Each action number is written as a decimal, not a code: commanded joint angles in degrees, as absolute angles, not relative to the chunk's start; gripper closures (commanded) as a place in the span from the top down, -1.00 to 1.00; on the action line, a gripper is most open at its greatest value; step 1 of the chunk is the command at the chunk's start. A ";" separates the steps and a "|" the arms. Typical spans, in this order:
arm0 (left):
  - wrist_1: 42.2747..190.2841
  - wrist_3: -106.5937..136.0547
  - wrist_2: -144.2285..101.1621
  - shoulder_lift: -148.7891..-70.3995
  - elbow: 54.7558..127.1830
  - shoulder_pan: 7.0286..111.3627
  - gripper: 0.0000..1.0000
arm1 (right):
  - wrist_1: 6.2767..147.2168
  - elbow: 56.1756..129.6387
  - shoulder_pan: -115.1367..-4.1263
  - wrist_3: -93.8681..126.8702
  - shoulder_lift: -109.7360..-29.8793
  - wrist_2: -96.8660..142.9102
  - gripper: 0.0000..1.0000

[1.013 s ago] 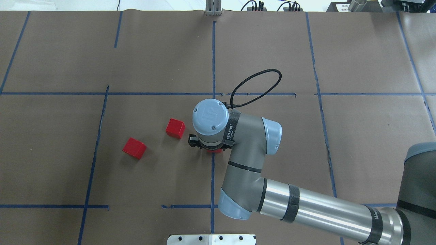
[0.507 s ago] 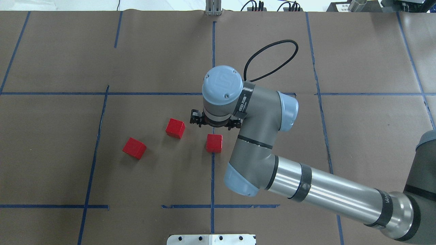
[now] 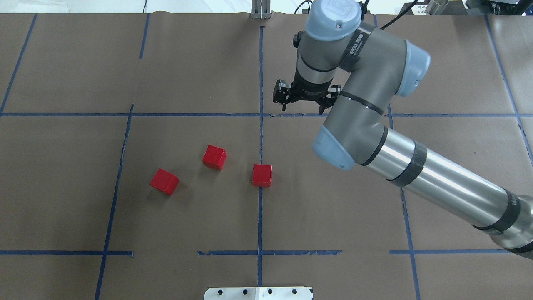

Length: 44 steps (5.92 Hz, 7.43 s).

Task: Form red blocks into L shape at center
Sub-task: 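Withdraw the right arm out of view while the left arm enters, then reach the left gripper to the farther red cube and grasp it, then carry the red cube with the left gripper beside the center cube, then hold the cube against the center cube with the left gripper, adjusting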

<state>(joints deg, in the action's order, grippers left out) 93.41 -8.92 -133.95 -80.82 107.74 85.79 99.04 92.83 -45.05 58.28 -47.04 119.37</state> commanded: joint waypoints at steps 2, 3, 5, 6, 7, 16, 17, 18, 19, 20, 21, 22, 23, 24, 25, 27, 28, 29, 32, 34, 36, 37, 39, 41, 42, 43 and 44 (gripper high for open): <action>101.17 -7.83 -136.12 -83.74 107.49 84.03 1.00 | 103.88 97.91 -60.59 25.17 -61.30 123.92 0.99; 100.47 0.10 -141.19 -87.50 107.06 81.33 1.00 | 103.97 98.00 -66.47 13.04 -66.57 126.88 0.99; 102.56 6.64 -141.32 -92.60 108.02 72.11 1.00 | 103.54 106.48 -78.16 -8.77 -84.99 128.76 0.99; 102.74 12.68 -140.89 -96.12 108.02 66.59 1.00 | 103.45 107.13 -84.40 -18.62 -91.69 128.76 0.99; 102.14 15.18 -140.80 -101.46 107.84 62.53 1.00 | 103.36 107.14 -89.86 -26.20 -97.67 128.67 0.99; 101.78 56.69 -112.26 -123.22 95.19 32.44 1.00 | 103.27 110.04 -97.03 -25.22 -106.44 130.52 0.99; 100.99 56.60 -111.98 -123.22 94.84 32.43 1.00 | 103.27 110.04 -97.03 -25.22 -106.44 130.60 0.99; 100.99 56.60 -111.89 -123.83 93.70 32.34 1.00 | 103.27 110.04 -97.03 -25.31 -106.44 130.61 0.99; 100.99 56.60 -111.88 -126.19 90.82 31.82 1.00 | 103.27 110.04 -97.03 -25.40 -106.44 130.52 0.99; 101.07 56.34 -111.88 -127.08 89.14 31.73 1.00 | 103.27 109.95 -97.03 -25.49 -106.44 130.52 0.99; 101.07 56.08 -111.88 -127.09 88.60 31.73 0.99 | 103.27 109.86 -97.03 -25.40 -106.44 130.52 0.99; 101.51 55.73 -110.41 -127.52 87.20 31.73 0.97 | 103.27 109.86 -97.03 -25.40 -106.44 130.52 0.99; 101.69 55.64 -110.30 -127.96 85.97 31.73 0.95 | 103.27 109.86 -97.03 -25.40 -106.44 130.52 0.99; 101.69 55.55 -110.30 -127.97 85.70 31.73 0.90 | 103.27 109.86 -97.03 -25.40 -106.44 130.52 0.99; 101.69 55.55 -110.39 -128.14 85.61 31.73 0.73 | 103.27 109.86 -97.03 -25.40 -106.44 130.52 0.99; 101.17 55.63 -110.83 -128.23 85.87 31.73 -0.64 | 103.27 109.86 -97.03 -25.40 -106.44 130.52 0.99; 100.99 55.63 -110.83 -128.75 86.04 31.73 -0.96 | 103.27 109.86 -97.03 -25.23 -106.44 130.52 0.99; 97.33 55.63 -110.74 -131.37 85.96 31.73 -0.97 | 103.27 109.86 -97.03 -25.22 -106.44 130.52 0.99; 90.35 59.30 -110.39 -146.11 74.86 31.73 -0.96 | 103.27 109.95 -97.03 -25.22 -106.44 130.52 0.99; 91.48 61.77 -109.78 -147.57 73.39 31.64 -0.96 | 103.27 109.95 -97.03 -25.22 -106.44 130.52 0.99; 91.67 63.18 -107.42 -147.57 72.25 29.28 -0.96 | 103.27 109.86 -97.03 -25.22 -106.44 130.52 0.99; 91.67 63.37 -107.40 -147.57 72.25 28.75 -0.95 | 103.27 109.86 -97.03 -25.22 -106.44 130.52 0.99; 91.76 63.46 -107.40 -147.48 72.16 28.57 -0.91 | 103.27 109.95 -97.03 -25.22 -106.44 130.52 0.99; 92.72 63.46 -107.40 -147.22 71.64 28.39 -0.91 | 103.27 109.95 -97.03 -25.14 -106.44 130.52 0.99; 92.81 63.46 -107.40 -147.22 71.46 28.39 -0.91 | 103.27 109.95 -97.03 -25.14 -106.44 130.52 0.99; 92.81 63.46 -107.40 -147.22 71.46 28.39 -0.90 | 103.27 109.95 -97.03 -25.14 -106.44 130.52 0.99; 92.81 63.46 -107.40 -147.22 71.02 28.39 -0.91 | 103.27 109.95 -97.03 -25.14 -106.44 130.52 0.99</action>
